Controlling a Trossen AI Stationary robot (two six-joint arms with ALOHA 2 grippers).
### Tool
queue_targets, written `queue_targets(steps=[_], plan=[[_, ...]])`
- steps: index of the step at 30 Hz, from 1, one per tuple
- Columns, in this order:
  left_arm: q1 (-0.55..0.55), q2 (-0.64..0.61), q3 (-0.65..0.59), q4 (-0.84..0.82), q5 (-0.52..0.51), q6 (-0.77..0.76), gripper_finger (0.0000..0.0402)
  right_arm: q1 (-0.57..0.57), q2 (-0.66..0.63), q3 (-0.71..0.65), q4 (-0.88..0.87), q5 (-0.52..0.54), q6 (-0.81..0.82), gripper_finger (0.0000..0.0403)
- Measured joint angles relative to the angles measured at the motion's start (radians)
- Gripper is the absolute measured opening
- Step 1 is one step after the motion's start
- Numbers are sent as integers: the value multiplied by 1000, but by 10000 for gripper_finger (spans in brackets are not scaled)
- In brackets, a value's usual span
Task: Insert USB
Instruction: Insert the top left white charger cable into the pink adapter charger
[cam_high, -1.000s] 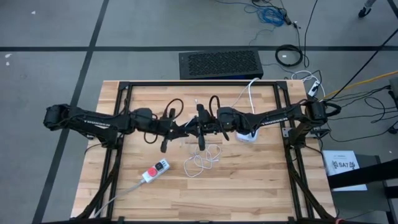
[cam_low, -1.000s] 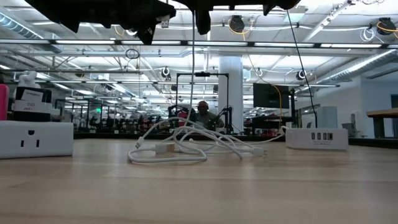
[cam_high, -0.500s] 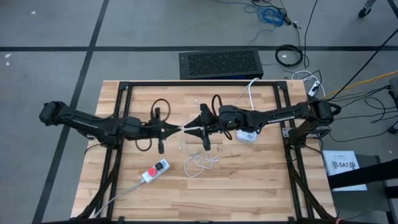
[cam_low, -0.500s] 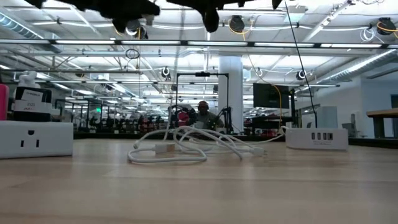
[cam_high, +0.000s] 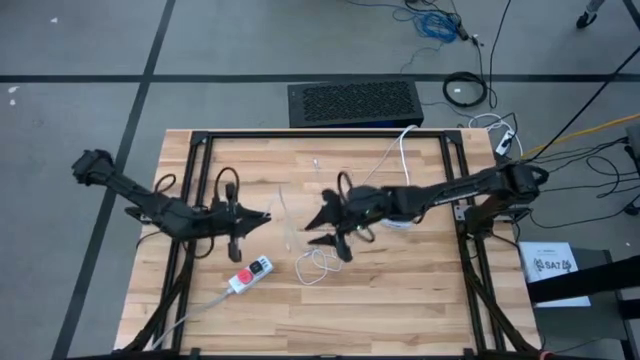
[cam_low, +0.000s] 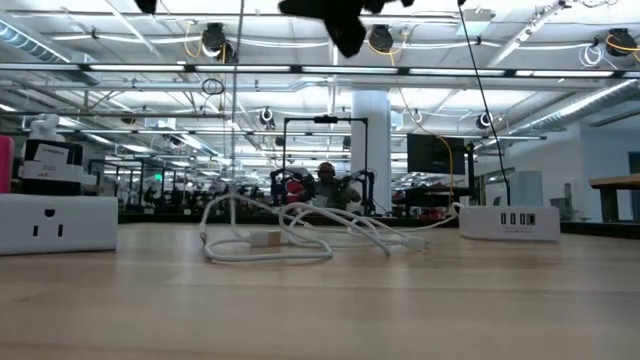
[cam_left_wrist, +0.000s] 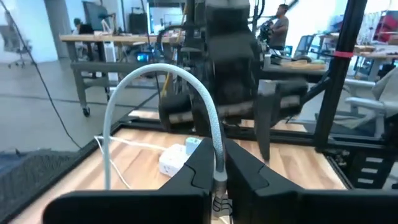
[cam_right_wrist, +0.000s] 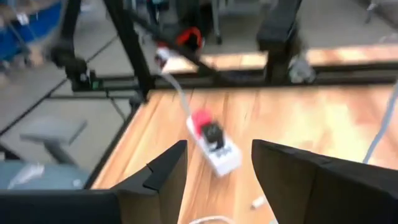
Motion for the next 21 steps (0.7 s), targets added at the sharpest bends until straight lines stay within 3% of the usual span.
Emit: queue_targets(steps=[12,16,21], plan=[[-454,151,-101,-72,-538,-383,22,57,87,0,91,8,2,156],[-580,250,-127,-110,-643,-600,22,71,87,0,119,9,10,155],[-697,370,-155,-146,-679,-834,22,82,87,0,129,41,20,155]])
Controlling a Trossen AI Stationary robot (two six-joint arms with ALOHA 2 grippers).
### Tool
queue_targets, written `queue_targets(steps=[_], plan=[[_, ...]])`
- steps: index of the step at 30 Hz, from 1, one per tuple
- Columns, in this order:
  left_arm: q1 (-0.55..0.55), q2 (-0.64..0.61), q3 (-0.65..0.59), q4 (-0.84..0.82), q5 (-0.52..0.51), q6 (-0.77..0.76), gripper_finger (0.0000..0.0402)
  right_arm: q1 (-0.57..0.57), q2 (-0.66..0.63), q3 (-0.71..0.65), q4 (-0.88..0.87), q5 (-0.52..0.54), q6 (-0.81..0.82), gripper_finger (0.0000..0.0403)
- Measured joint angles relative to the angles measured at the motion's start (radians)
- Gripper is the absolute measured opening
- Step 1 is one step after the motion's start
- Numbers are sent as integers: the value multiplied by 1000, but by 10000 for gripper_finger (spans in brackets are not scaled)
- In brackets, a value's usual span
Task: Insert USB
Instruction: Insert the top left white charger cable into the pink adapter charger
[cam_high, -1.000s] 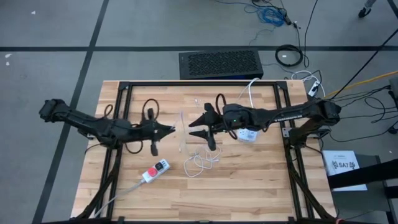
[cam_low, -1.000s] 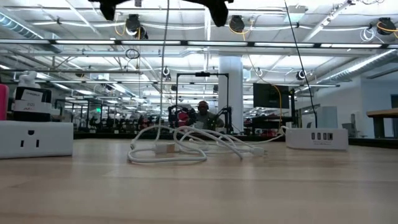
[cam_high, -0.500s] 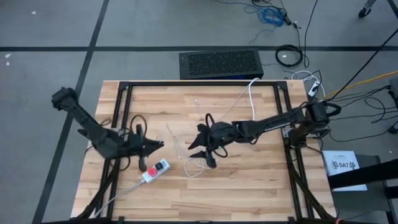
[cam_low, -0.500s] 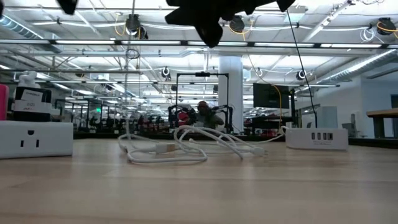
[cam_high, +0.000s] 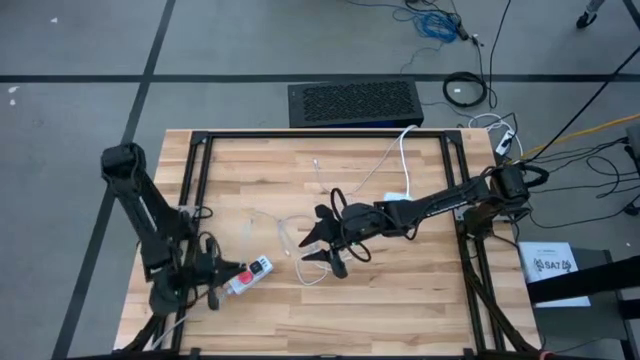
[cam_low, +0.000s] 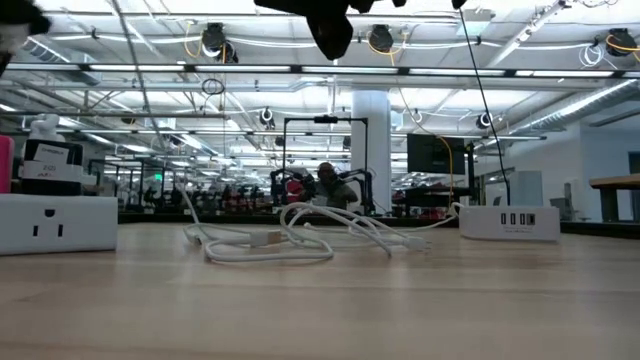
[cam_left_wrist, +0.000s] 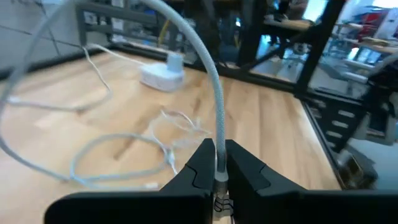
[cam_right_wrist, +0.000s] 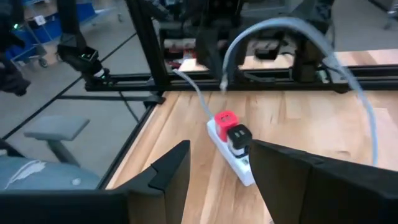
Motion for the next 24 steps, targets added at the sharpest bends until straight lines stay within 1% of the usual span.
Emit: queue_targets(steps=[5,7,12,16,21,24], plan=[[-60,59,-4,-174,-51,-275,22,0,0,0,4,73,8,155],[-69,70,-5,-215,-83,-343,22,-3,0,0,9,113,8,155],[-68,73,-5,-231,-108,-353,22,-8,0,0,44,196,25,155],[-47,73,-5,-224,-122,-313,22,-10,0,0,72,253,47,155],[-19,78,-5,-222,-126,-282,22,-1,0,0,74,288,64,155],[-4,106,-5,-215,-129,-278,22,16,7,0,80,307,72,155]])
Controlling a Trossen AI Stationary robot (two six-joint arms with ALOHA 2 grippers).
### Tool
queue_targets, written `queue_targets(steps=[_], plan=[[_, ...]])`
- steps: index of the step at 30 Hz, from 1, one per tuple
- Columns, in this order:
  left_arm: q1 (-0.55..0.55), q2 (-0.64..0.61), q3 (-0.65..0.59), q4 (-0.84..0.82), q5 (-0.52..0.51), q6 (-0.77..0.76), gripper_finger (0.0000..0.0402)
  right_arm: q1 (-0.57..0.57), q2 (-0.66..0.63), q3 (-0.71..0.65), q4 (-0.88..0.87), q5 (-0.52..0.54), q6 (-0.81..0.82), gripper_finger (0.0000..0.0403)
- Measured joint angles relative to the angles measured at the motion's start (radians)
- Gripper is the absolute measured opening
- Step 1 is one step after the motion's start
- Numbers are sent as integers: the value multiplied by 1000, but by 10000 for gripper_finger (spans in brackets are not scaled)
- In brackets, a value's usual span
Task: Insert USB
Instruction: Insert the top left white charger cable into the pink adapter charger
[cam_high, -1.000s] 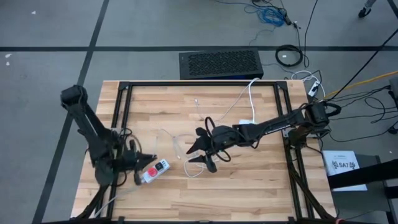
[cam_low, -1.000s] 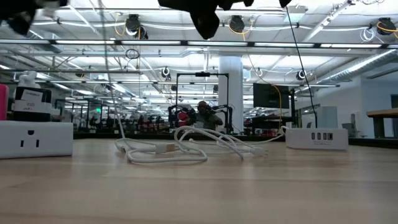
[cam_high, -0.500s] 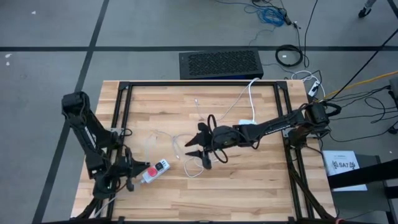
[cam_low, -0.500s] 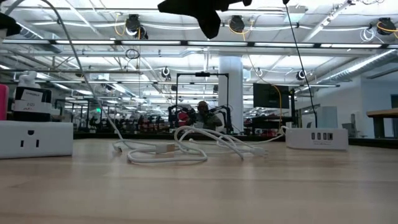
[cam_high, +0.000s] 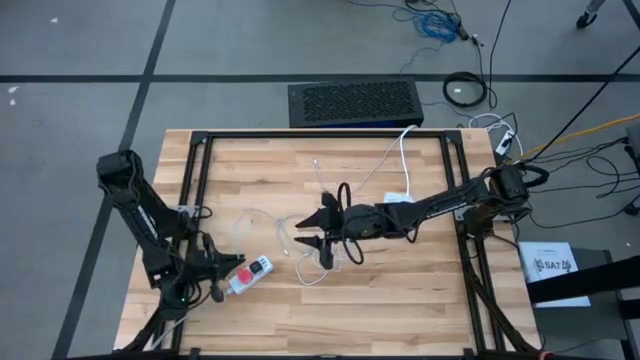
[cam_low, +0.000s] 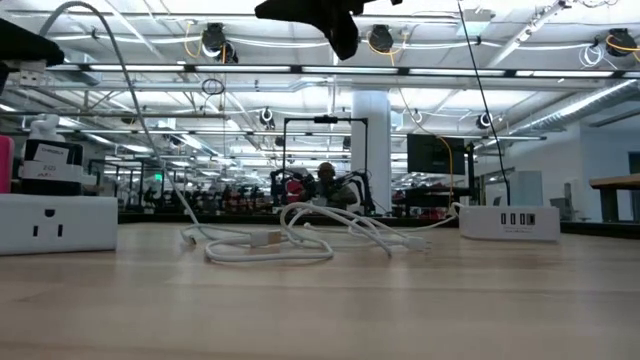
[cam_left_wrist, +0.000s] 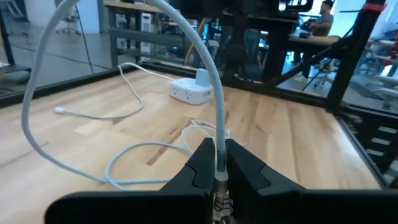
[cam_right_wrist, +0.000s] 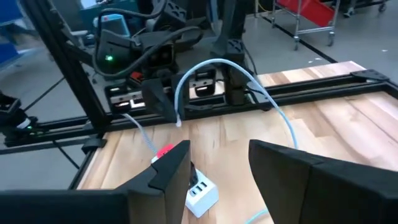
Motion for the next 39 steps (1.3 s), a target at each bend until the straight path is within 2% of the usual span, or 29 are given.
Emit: queue_targets(steps=[3,10,13,18,24,28,31,36,39], plan=[[10,63,0,94,-10,50,22,23,25,0,16,47,7,155],[2,284,28,551,-79,396,22,80,119,0,154,159,40,155],[-13,358,78,596,-83,452,22,100,157,0,232,194,50,155],[-36,411,105,597,-122,443,22,121,196,1,313,215,76,155],[-23,408,99,585,-129,469,22,127,203,1,331,237,77,155],[-3,366,96,578,-98,516,22,120,203,2,330,206,37,155],[10,295,96,580,-70,589,22,107,203,2,301,125,21,155],[11,132,96,583,-62,745,22,88,203,6,272,75,-14,155],[2,39,96,583,-46,828,22,85,212,59,200,49,-59,157]])
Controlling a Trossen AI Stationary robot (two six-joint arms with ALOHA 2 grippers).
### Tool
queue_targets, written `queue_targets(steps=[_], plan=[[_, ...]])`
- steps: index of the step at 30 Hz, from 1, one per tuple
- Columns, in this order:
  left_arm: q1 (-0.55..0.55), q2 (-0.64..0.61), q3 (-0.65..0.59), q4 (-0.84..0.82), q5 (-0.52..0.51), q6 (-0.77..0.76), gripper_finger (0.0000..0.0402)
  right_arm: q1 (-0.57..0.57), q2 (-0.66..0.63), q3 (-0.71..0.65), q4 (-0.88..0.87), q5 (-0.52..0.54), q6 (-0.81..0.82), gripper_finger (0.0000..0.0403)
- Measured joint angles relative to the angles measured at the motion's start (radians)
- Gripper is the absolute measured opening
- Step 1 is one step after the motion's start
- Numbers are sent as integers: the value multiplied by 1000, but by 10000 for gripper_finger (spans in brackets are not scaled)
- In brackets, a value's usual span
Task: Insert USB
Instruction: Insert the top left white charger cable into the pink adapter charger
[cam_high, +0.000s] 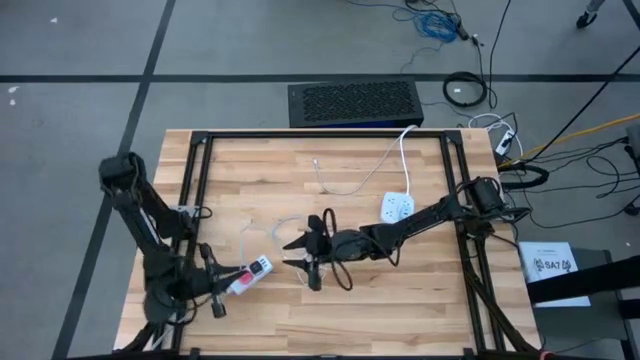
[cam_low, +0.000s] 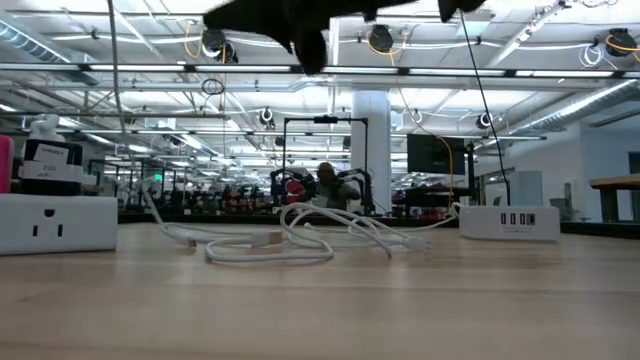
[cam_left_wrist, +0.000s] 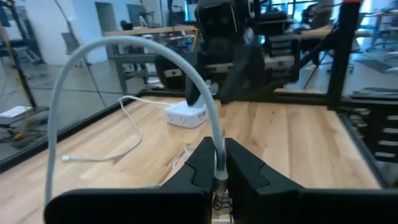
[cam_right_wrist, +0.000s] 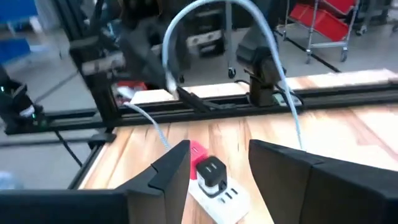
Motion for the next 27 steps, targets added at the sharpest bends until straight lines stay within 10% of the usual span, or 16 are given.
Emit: queue_targets(steps=[12,20,27], plan=[[-63,-253,0,-130,125,99,22,-3,174,424,-538,-136,-65,219],[25,-355,1,-554,243,-241,22,-5,94,475,-875,-135,-64,233],[145,-379,9,-755,378,-413,22,-64,181,457,-803,-271,-152,233]])
